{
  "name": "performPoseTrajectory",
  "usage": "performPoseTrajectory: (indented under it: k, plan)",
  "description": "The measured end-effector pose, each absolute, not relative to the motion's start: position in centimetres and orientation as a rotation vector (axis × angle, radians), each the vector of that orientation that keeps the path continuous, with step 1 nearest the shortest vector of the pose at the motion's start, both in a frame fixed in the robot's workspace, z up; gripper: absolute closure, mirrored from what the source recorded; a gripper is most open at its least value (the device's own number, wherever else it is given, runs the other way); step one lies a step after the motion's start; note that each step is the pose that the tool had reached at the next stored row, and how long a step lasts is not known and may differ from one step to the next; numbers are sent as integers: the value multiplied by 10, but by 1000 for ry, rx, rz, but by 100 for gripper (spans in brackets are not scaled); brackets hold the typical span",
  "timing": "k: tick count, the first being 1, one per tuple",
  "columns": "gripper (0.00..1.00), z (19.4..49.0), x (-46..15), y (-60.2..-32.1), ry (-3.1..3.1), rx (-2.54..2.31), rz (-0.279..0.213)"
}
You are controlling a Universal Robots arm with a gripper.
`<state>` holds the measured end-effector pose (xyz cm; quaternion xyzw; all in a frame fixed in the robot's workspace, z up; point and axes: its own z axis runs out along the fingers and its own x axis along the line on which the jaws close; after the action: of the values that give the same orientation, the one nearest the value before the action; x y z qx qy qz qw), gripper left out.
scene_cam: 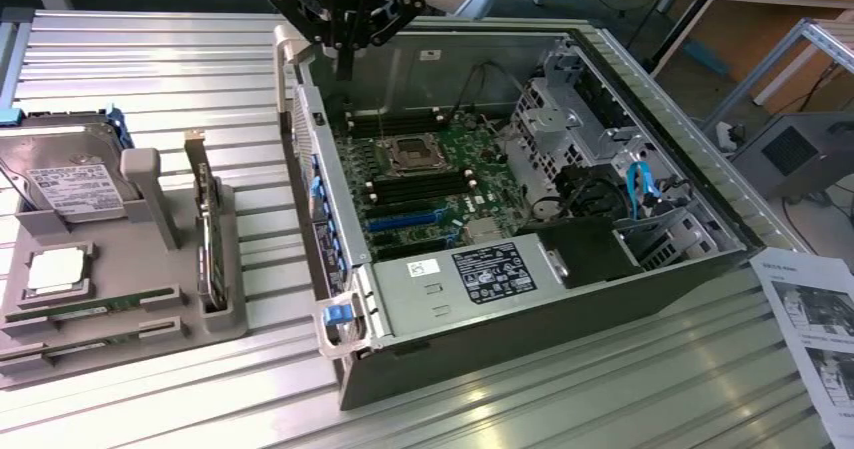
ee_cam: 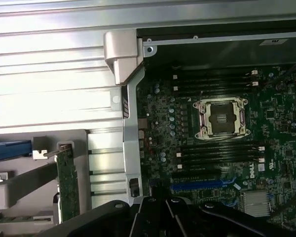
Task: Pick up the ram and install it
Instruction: 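Reach for the ram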
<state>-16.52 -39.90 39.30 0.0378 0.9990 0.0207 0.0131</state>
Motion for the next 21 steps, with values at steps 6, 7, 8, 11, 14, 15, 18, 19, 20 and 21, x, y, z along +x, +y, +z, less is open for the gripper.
performPoseTrajectory:
  k: [6, 7, 8, 11, 14, 15, 18, 19, 20, 21]
  plan:
    - [89, 393, -177, -399, 3113, 118, 61]
    - [89, 393, -179, -399, 3112, 118, 61]
    - [89, 393, -181, -399, 3112, 118, 60]
    - [89, 393, -191, -399, 3112, 118, 60]
    - [89, 393, -200, -399, 3112, 118, 60]
    - [89, 393, -206, -399, 3113, 118, 60]
    - [89, 393, -217, -399, 3112, 118, 60]
    - [89, 393, -220, -399, 3112, 118, 60]
    - [89, 393, -222, -399, 3112, 118, 60]
    - [89, 393, -224, -399, 3112, 118, 60]
